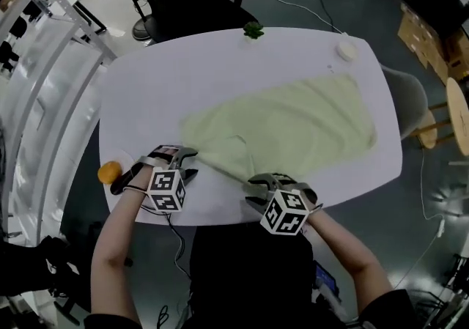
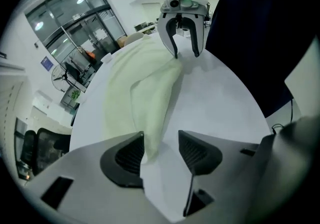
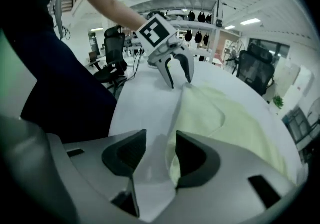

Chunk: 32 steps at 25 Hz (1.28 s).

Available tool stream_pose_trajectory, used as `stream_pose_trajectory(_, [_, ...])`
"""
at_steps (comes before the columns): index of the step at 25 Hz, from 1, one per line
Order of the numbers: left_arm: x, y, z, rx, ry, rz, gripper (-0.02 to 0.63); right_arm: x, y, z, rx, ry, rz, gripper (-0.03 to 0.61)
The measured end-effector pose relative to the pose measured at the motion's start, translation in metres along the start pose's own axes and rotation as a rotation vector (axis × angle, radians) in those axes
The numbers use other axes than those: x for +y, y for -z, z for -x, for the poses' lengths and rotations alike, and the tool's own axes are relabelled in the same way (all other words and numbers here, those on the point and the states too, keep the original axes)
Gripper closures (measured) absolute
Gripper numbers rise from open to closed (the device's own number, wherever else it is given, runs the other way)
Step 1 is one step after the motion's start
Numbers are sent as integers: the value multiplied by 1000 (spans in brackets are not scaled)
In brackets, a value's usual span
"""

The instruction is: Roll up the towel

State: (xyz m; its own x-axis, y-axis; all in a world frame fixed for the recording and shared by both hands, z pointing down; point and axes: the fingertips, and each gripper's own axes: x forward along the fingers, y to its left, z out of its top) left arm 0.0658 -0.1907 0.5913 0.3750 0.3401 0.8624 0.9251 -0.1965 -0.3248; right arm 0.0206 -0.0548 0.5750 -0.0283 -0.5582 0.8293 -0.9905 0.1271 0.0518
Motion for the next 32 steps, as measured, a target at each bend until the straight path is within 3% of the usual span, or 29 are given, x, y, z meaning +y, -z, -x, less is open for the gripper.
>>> stream_pose_trajectory(5, [3, 11, -10, -13, 22, -205, 414, 0, 28, -14, 140, 174, -49, 382])
stream_pose_trajectory(9, [3, 7, -7, -42, 36, -315, 419, -8, 41, -9, 207, 301, -84, 383])
stream_pose_trajectory(12, [-5, 5, -9, -50, 65, -380, 443, -11, 44, -10, 241, 340, -106, 395])
stream_pose_trajectory(15, [-1, 5, -12, -41, 64, -397, 442, -14, 42, -7, 259, 384, -122, 418])
stream_pose_trajectory(18, [15, 4, -11, -37, -1, -368, 534, -14, 42, -6, 278, 419, -127, 430])
stream_pose_trajectory(20, [18, 8, -13, -22, 8, -361, 535, -13, 46, -7, 308, 434, -103, 430])
stream_pose_trajectory(25, [21, 8, -20, 24, 12, -437, 595, -18, 55, -4, 394, 505, -37, 511])
stream_pose_trajectory(32, [33, 10, 1, 4, -26, -448, 601, -15, 36, 29, 343, 545, 8, 551])
